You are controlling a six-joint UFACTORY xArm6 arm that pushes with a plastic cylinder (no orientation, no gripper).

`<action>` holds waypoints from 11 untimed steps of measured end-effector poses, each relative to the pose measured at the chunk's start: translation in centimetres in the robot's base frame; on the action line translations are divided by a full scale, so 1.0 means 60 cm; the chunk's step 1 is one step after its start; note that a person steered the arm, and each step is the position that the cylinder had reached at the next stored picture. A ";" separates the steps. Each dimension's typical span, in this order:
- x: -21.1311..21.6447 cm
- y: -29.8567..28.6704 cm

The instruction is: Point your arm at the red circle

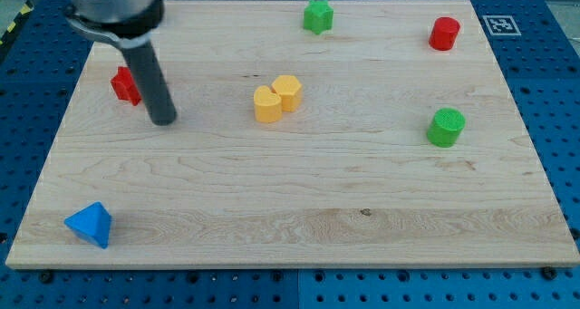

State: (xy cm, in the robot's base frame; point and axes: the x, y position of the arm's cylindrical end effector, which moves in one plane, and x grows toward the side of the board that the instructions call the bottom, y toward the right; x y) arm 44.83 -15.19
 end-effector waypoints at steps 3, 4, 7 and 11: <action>0.025 0.358; 0.010 0.491; -0.103 0.579; -0.196 0.630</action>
